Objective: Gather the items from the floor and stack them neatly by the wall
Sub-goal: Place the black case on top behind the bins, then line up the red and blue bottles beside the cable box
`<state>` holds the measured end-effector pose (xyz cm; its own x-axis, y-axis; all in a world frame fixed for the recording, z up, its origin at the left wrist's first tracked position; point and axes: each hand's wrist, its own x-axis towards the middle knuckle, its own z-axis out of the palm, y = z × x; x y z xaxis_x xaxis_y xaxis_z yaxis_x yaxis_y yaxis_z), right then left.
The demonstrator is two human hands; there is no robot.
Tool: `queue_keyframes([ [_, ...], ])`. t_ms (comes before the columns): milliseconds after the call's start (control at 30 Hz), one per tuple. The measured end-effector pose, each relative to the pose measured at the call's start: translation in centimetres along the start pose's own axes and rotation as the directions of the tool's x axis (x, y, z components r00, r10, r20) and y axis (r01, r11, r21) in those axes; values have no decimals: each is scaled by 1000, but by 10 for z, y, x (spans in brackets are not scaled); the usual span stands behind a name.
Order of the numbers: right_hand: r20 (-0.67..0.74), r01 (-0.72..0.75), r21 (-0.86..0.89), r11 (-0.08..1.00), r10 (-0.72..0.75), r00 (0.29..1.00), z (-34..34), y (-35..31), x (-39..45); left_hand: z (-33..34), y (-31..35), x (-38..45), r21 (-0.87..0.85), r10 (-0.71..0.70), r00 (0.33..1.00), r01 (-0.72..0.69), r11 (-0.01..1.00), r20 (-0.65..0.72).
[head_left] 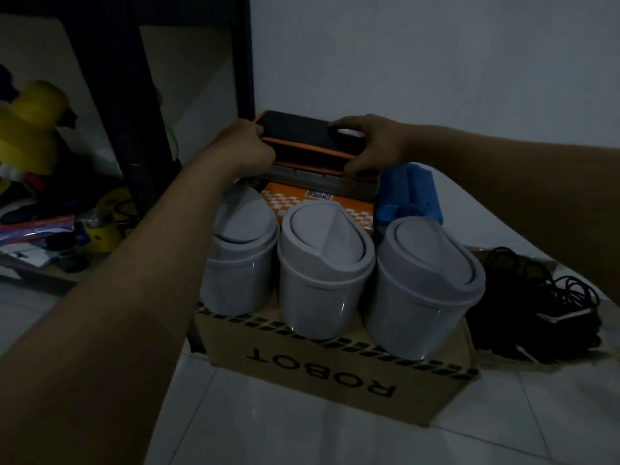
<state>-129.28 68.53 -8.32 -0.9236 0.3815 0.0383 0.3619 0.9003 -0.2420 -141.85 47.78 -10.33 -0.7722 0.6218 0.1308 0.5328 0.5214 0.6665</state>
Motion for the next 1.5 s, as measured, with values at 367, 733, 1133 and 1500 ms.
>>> queue_keyframes([
  [367, -163, -6, -18, 1000, 3, 987, -27, -5, -54, 2, 39, -39, 127, 263, 965, -259, 957, -9],
  [733, -265, -18, -8, 1000, 16, 964, -53, 17, -263, 45, 166, -149, 116, 597, 793, -608, 785, 121],
  [1133, -151, -306, -91, 948, 291, 945, -67, 139, -457, 155, 267, -244, -49, 758, 541, -802, 595, 365],
  [1500, -175, -516, 97, 851, 525, 833, -26, 256, -501, 270, 344, -297, -65, 698, 384, -850, 523, 604],
])
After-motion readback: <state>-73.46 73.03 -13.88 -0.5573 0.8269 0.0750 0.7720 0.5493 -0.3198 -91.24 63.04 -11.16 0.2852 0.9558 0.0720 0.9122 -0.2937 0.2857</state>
